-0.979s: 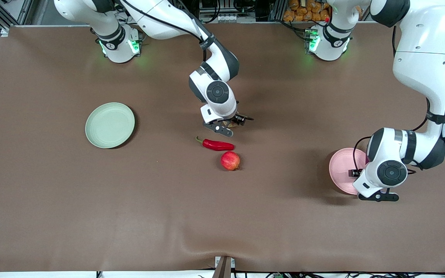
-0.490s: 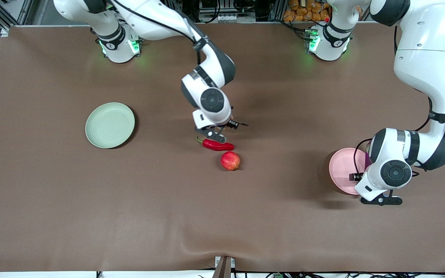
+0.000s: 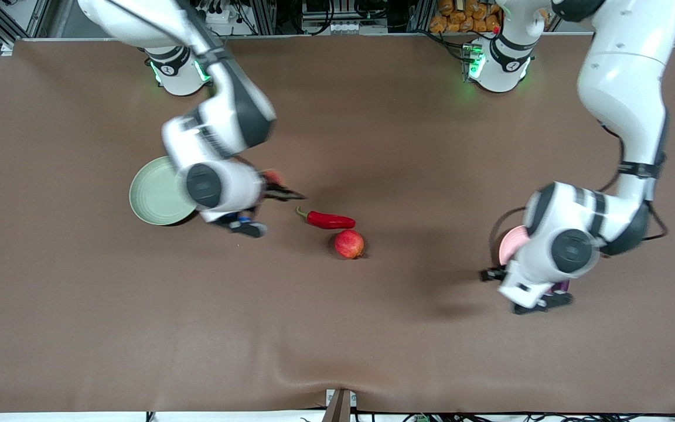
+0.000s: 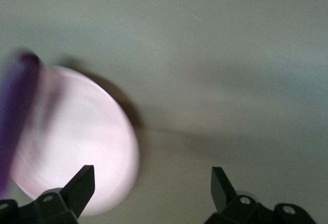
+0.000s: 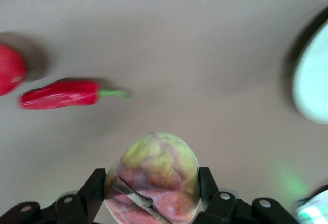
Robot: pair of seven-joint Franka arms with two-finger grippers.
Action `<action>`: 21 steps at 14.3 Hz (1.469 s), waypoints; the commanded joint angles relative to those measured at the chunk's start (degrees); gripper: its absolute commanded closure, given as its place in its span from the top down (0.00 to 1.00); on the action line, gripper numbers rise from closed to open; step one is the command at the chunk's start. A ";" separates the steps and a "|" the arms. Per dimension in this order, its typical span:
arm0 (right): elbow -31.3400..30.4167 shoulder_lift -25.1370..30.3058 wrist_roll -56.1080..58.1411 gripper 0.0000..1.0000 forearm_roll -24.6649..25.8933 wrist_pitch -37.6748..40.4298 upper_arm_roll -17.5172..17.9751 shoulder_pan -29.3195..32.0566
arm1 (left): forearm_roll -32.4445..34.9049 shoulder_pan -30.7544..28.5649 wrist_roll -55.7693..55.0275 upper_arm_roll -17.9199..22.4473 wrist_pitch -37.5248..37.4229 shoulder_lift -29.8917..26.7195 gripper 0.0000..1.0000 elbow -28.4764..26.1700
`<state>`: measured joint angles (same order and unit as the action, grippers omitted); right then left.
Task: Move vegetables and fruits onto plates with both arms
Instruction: 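Carry the peach to the green plate while the left gripper releases eggplant, then release the peach on the green plate while the left gripper reaches pepper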
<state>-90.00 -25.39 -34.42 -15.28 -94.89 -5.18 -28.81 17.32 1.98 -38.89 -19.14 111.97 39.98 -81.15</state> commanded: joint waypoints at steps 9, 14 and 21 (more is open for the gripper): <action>-33.20 13.88 40.18 0.00 9.65 -17.41 0.79 24.23 | -5.80 26.74 -41.95 0.95 6.65 2.73 1.00 5.04; -36.74 11.51 46.90 0.73 9.74 -23.23 0.87 30.39 | -5.72 31.85 -58.80 1.39 18.11 7.92 1.00 5.12; -27.61 11.42 45.76 1.00 8.26 -12.00 1.23 28.73 | -5.63 37.13 -79.75 8.32 23.98 11.17 1.00 5.04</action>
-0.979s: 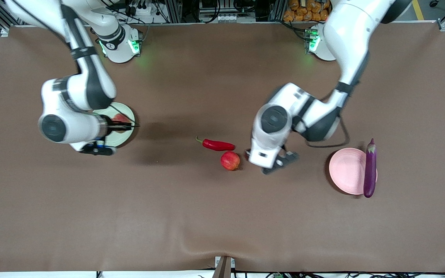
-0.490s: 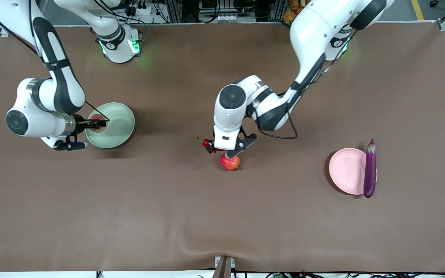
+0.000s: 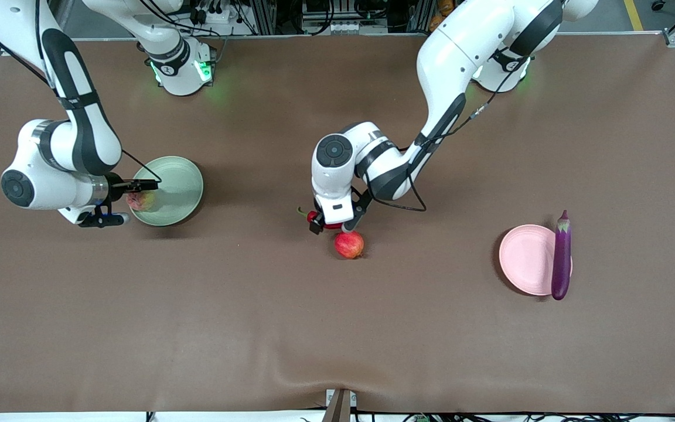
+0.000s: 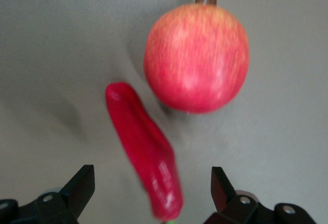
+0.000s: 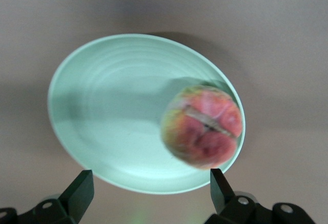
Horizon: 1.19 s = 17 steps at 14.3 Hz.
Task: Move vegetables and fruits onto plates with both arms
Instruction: 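Release the peach on the green plate while the left gripper reaches pepper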
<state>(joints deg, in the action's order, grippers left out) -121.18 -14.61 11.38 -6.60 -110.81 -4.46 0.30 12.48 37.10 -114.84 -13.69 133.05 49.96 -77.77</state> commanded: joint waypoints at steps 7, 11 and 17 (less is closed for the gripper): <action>9.99 0.64 -3.97 1.00 -4.92 8.15 0.59 -3.28 | -0.62 4.64 -5.31 5.87 7.04 3.65 1.00 1.40; 11.92 0.64 -15.91 1.00 -7.63 8.86 0.77 -8.63 | -0.26 5.43 -5.22 5.87 6.96 3.82 1.00 1.13; 14.65 0.55 -29.98 1.00 -13.26 9.03 0.86 -14.00 | -0.53 5.87 -5.48 5.87 6.08 3.74 0.77 0.60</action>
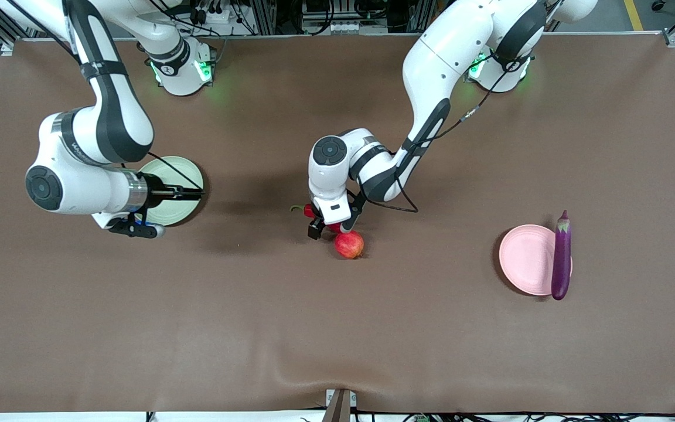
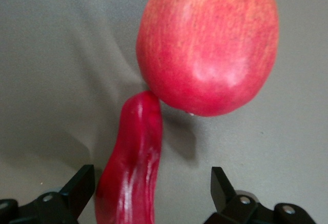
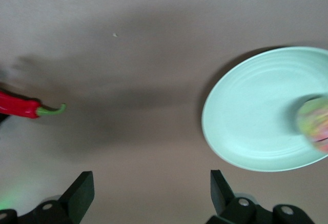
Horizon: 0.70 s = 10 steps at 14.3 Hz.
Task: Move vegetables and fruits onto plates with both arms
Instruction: 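Release the peach on the green plate while the left gripper reaches pepper, then close the left gripper on the red chili pepper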
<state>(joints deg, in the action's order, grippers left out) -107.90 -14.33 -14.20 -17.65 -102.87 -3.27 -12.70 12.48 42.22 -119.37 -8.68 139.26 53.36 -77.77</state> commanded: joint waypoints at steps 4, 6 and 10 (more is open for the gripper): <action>5.93 -0.87 -17.76 1.00 -3.71 2.15 -0.34 -5.39 | 0.52 1.38 -0.60 1.21 -5.04 -0.44 0.00 0.69; 8.40 -2.54 -21.03 1.00 -4.33 2.15 -0.25 -6.46 | 0.70 0.85 -0.34 1.21 -6.97 -2.46 0.00 0.96; 10.08 -3.60 -22.80 1.00 -5.64 2.15 -0.16 -7.16 | 0.18 -2.48 -0.25 1.47 -14.44 -10.71 0.00 1.22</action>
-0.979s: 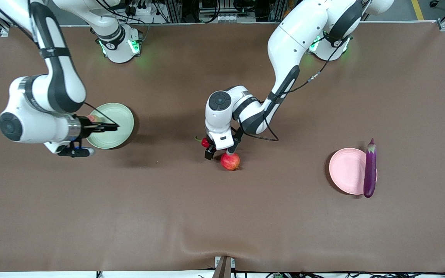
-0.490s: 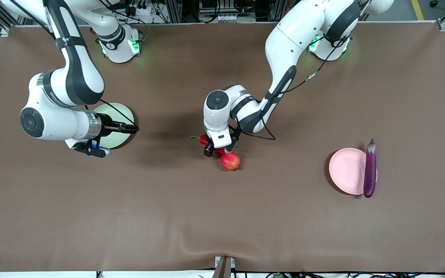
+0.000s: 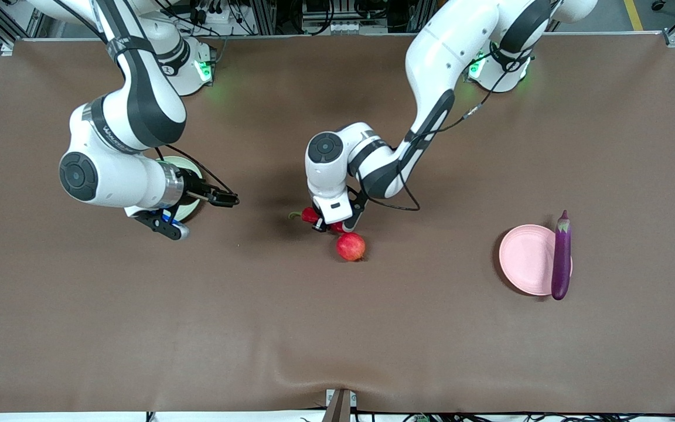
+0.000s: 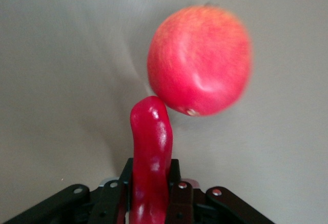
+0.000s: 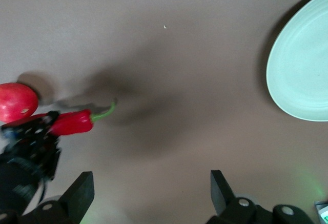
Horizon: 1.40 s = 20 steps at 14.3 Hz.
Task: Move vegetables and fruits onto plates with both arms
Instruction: 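Close the left gripper on the red chili pepper, then carry the pepper to the pink plate while the right gripper reaches pomegranate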
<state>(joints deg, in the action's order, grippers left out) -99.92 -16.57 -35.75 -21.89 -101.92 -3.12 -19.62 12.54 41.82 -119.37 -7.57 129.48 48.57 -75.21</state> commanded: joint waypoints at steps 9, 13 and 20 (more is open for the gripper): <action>15.55 -13.66 -12.86 1.00 -7.38 -4.75 -0.40 -6.83 | 2.13 -22.10 17.64 0.63 -10.56 -11.31 0.00 -2.04; 15.63 -19.27 -13.56 1.00 -7.38 -20.66 -0.31 -13.24 | 4.51 -30.11 38.37 0.62 -10.56 -10.69 0.00 -4.93; 15.63 -25.17 -18.56 1.00 -6.68 -35.78 -0.40 -18.70 | 9.78 -40.50 82.06 0.45 -10.47 -12.79 0.00 -15.91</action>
<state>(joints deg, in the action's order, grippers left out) -86.16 -39.15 -52.17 -28.31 -134.93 -2.93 -37.68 19.92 2.22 -44.89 -6.34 118.86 38.92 -86.38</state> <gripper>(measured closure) 0.000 0.714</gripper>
